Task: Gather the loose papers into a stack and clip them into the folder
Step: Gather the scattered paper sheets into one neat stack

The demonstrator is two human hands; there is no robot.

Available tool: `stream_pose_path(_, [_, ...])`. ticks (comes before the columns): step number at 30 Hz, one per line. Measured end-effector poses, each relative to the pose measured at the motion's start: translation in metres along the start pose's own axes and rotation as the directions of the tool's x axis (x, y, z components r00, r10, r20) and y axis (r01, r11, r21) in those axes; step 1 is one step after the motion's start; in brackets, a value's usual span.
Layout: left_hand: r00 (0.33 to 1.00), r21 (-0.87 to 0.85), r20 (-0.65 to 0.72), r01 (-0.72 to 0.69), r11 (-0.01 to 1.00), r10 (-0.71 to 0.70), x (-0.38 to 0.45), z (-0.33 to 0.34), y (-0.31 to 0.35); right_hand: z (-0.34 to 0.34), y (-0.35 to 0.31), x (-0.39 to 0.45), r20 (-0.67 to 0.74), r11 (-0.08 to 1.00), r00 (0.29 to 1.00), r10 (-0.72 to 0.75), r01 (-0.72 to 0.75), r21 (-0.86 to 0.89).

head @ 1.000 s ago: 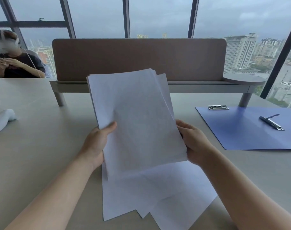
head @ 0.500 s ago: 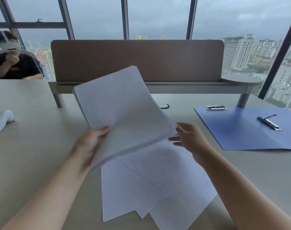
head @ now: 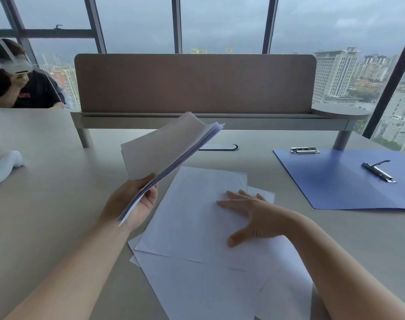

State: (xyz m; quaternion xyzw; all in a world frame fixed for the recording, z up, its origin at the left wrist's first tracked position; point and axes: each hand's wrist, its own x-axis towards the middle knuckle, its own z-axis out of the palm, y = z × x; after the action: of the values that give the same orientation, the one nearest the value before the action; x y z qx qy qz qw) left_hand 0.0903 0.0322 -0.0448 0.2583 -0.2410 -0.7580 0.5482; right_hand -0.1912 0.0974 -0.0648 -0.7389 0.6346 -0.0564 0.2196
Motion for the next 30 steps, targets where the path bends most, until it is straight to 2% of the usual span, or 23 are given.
stream_pose_path(1, [1.000,0.029,0.006,0.007,1.000,-0.007,-0.002,0.001,-0.002,-0.002,0.002,0.000,-0.024,0.999,0.999,-0.027,0.028,0.022])
stream_pose_path(3, [0.998,0.062,-0.070,0.007,0.998,-0.003,-0.001,0.003,-0.004,-0.005,0.003,0.001,-0.128,0.992,0.991,-0.031,0.046,0.117])
stream_pose_path(5, [0.994,0.100,-0.109,0.029,0.995,-0.018,0.003,0.004,-0.008,-0.009,-0.002,0.004,-0.294,0.931,0.954,0.052,0.060,0.361])
stream_pose_path(6, [0.993,0.114,-0.119,0.038,0.993,-0.024,0.006,0.003,-0.010,-0.011,-0.005,0.005,-0.362,0.827,0.920,0.152,0.082,0.557])
stream_pose_path(7, [0.992,0.136,-0.121,0.052,0.989,-0.035,0.006,0.004,-0.012,-0.013,-0.006,0.007,-0.377,0.654,0.884,0.276,0.114,0.748])
stream_pose_path(9, [0.991,0.183,-0.117,0.083,0.980,-0.063,0.009,0.003,-0.018,-0.020,-0.007,0.008,-0.285,0.303,0.833,0.474,0.150,0.941])
stream_pose_path(12, [0.992,0.255,-0.115,0.073,0.964,-0.045,0.012,0.001,-0.023,-0.027,-0.004,0.007,-0.125,-0.012,0.791,0.599,0.165,0.986])
stream_pose_path(15, [0.993,0.262,-0.112,0.058,0.963,-0.030,0.014,0.001,-0.024,-0.026,-0.007,0.006,-0.001,-0.226,0.797,0.604,0.173,0.959])
stream_pose_path(16, [0.994,0.273,-0.104,0.058,0.960,-0.031,0.015,0.001,-0.025,-0.025,-0.011,0.005,0.012,-0.246,0.804,0.595,0.168,0.955])
stream_pose_path(17, [0.994,0.300,-0.107,0.061,0.952,-0.030,0.014,0.001,-0.025,-0.023,-0.014,0.006,0.005,-0.219,0.800,0.599,0.158,0.963])
stream_pose_path(19, [0.995,0.337,-0.095,0.070,0.939,-0.040,0.013,0.000,-0.024,-0.015,-0.018,0.007,-0.037,-0.099,0.811,0.584,0.116,0.988])
stream_pose_path(21, [0.997,0.411,-0.082,0.033,0.911,0.001,0.014,-0.004,-0.024,-0.008,-0.023,0.005,-0.069,0.089,0.848,0.526,0.026,0.996])
stream_pose_path(23, [0.993,0.502,-0.092,-0.018,0.865,0.074,0.016,-0.007,-0.022,-0.002,-0.027,0.004,-0.117,0.380,0.881,0.458,-0.076,0.922])
stream_pose_path(24, [0.989,0.522,-0.098,-0.044,0.852,0.111,0.015,-0.006,-0.022,-0.002,-0.029,0.002,-0.148,0.480,0.880,0.451,-0.100,0.871])
stream_pose_path(25, [0.985,0.543,-0.093,-0.072,0.836,0.146,0.015,-0.005,-0.021,-0.003,-0.032,-0.001,-0.173,0.527,0.880,0.442,-0.099,0.844])
stream_pose_path(26, [0.979,0.570,-0.089,-0.099,0.816,0.181,0.014,-0.003,-0.021,-0.004,-0.031,-0.002,-0.189,0.529,0.892,0.411,-0.064,0.846])
stream_pose_path(27, [0.974,0.593,-0.088,-0.118,0.797,0.210,0.014,0.000,-0.021,-0.007,-0.029,-0.003,-0.195,0.487,0.910,0.366,-0.009,0.873])
stream_pose_path(28, [0.969,0.618,-0.084,-0.133,0.775,0.234,0.014,0.001,-0.019,-0.008,-0.027,-0.004,-0.206,0.417,0.921,0.330,0.054,0.907])
stream_pose_path(30, [0.967,0.629,-0.071,-0.148,0.763,0.246,0.013,0.003,-0.017,-0.013,-0.022,-0.005,-0.214,0.313,0.909,0.358,0.099,0.945])
